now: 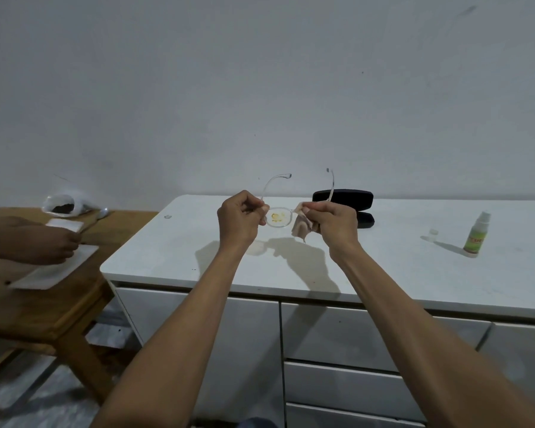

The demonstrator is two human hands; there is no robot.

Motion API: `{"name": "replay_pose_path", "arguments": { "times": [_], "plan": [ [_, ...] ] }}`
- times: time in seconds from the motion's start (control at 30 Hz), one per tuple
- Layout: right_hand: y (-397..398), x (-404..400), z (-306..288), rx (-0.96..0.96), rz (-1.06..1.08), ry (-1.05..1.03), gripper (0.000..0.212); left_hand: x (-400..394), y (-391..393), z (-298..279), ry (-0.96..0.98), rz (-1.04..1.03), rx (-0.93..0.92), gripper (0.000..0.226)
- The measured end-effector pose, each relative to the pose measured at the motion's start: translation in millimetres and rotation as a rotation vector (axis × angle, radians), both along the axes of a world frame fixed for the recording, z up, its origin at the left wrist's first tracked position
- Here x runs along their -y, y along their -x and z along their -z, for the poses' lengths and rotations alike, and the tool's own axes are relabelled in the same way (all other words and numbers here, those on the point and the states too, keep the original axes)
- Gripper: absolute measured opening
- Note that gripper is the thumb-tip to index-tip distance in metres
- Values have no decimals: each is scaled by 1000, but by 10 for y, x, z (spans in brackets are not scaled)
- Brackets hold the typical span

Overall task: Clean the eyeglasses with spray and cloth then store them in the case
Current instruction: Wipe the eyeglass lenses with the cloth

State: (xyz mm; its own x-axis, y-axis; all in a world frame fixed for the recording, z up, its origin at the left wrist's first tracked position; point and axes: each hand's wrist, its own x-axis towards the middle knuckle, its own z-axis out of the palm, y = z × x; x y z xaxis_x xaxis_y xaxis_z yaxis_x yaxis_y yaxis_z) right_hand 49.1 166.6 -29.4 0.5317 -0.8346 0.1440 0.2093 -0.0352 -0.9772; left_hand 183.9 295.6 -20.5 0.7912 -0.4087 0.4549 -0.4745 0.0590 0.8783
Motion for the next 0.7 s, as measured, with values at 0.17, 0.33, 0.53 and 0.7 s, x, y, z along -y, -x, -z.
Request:
{"name": "replay_pose_path", "arguments": {
  "times": [0.17,0.33,0.53,0.7],
  "plan": [
    [69,2,40,-59,-100,68,15,-76,-65,42,-19,-3,-11,22],
    [114,38,124,-113,-42,82,14,-133,-111,44,-37,6,4,13],
    [-32,-142,28,88,268,-74,12,-92,13,44,6,8,47,15],
    [-259,-172,-153,271,393,-222,17,18,122,-42,82,-19,50,17]
  ]
}}
